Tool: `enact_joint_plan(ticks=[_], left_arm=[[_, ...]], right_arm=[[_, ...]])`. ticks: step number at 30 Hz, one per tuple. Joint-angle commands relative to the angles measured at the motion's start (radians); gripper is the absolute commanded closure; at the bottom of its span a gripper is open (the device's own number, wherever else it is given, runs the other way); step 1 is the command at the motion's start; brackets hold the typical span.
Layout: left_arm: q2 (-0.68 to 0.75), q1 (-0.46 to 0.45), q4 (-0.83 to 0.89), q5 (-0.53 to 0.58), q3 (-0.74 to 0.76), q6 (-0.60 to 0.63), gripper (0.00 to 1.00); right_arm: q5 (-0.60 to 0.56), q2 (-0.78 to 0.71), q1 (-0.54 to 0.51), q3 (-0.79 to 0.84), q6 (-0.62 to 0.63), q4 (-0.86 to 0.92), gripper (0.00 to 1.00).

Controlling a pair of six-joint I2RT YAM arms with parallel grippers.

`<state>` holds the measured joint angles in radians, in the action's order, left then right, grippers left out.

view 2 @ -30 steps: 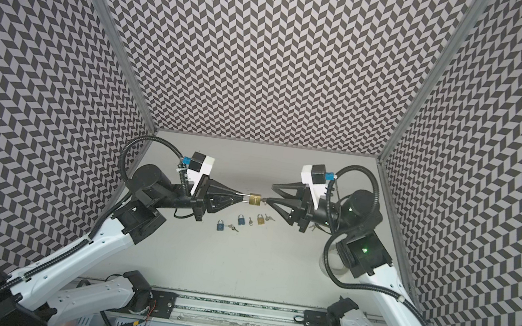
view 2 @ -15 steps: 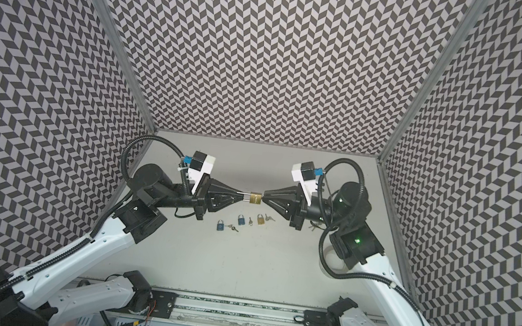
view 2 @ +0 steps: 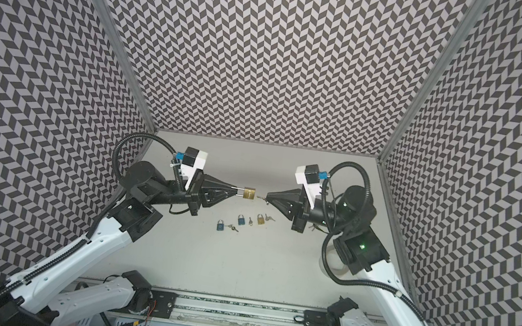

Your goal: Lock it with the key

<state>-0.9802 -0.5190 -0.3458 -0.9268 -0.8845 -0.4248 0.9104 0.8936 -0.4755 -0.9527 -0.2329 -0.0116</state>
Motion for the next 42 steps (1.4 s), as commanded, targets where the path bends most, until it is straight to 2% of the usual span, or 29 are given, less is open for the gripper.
enact_joint_plan(ticks=[1, 5, 10, 16, 23, 29, 33, 42], left_arm=[[0.042, 0.037, -0.020, -0.033, 0.004, -0.006, 1.00], [0.050, 0.059, 0.080, -0.004, -0.012, 0.058, 1.00], [0.015, 0.055, 0.284, 0.107, -0.050, 0.174, 1.00], [-0.083, 0.007, 0.412, 0.225, -0.060, 0.228, 1.00], [-0.206, -0.079, 0.435, 0.324, -0.044, 0.234, 1.00], [-0.283, -0.141, 0.426, 0.361, -0.042, 0.229, 1.00], [-0.312, -0.174, 0.413, 0.363, -0.041, 0.224, 1.00], [-0.313, -0.182, 0.433, 0.366, -0.036, 0.227, 1.00]], right_arm=[[-0.073, -0.035, 0.002, -0.008, 0.043, 0.014, 1.00], [-0.231, -0.073, 0.003, 0.040, 0.032, 0.018, 1.00], [-0.500, -0.185, 0.002, 0.224, -0.073, -0.093, 1.00], [-0.679, -0.185, 0.004, 0.414, -0.186, -0.132, 1.00], [-0.711, -0.036, 0.012, 0.549, -0.265, -0.232, 1.00], [-0.737, 0.126, 0.083, 0.590, -0.317, -0.311, 1.00], [-0.739, 0.254, 0.116, 0.580, -0.330, -0.384, 1.00], [-0.695, 0.497, 0.229, 0.478, -0.322, -0.365, 1.00]])
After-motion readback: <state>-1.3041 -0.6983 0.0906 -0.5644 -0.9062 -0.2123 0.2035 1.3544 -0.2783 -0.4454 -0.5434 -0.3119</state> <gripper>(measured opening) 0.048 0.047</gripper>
